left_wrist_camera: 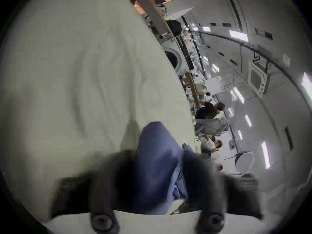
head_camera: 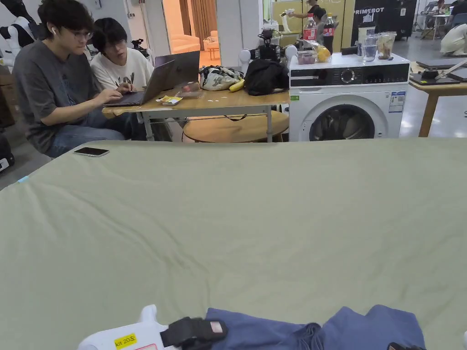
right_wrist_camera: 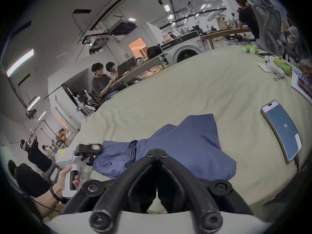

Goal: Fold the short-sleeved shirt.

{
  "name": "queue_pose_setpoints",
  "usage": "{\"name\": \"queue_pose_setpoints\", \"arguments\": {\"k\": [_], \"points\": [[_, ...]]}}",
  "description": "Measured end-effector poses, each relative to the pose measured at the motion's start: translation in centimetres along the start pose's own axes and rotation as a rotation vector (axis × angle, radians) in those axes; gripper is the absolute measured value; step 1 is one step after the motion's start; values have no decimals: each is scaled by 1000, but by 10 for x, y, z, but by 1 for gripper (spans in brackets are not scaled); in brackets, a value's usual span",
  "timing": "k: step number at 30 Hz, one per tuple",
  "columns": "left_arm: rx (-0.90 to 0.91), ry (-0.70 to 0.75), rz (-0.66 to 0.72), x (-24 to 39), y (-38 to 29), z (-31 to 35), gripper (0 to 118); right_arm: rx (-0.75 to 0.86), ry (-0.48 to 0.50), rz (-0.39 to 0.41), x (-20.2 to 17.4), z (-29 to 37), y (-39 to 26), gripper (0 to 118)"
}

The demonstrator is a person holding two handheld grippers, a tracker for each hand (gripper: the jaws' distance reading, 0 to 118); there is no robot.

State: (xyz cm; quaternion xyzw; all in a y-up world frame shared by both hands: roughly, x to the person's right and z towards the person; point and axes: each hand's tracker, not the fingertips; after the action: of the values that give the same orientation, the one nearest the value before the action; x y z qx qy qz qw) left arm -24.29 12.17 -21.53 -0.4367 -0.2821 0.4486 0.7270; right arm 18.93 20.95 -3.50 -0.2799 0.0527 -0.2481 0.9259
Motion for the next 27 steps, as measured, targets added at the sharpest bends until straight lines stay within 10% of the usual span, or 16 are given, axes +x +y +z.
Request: {"name": "queue_pose_setpoints", "arguments": {"k": [8, 12, 21, 23, 25, 27], "points": [[141, -55, -77, 45, 3, 61, 9, 13, -11, -18, 11, 7, 6, 0], [237, 66, -324, 107, 7, 89, 9, 30, -8, -19, 11, 7, 9, 0], [-160, 132, -503, 155, -76, -116, 9, 57, -27, -39, 14, 27, -1, 0], [-191, 151, -527, 154, -84, -140, 26, 61, -37, -44, 17, 34, -6, 0], [-188, -36, -475, 157, -79, -131, 73, 62, -55, -50, 23, 38, -10, 0], [-169, -165, -435, 163, -71, -116, 70, 59, -64, -71, 30, 38, -13, 0]]}}
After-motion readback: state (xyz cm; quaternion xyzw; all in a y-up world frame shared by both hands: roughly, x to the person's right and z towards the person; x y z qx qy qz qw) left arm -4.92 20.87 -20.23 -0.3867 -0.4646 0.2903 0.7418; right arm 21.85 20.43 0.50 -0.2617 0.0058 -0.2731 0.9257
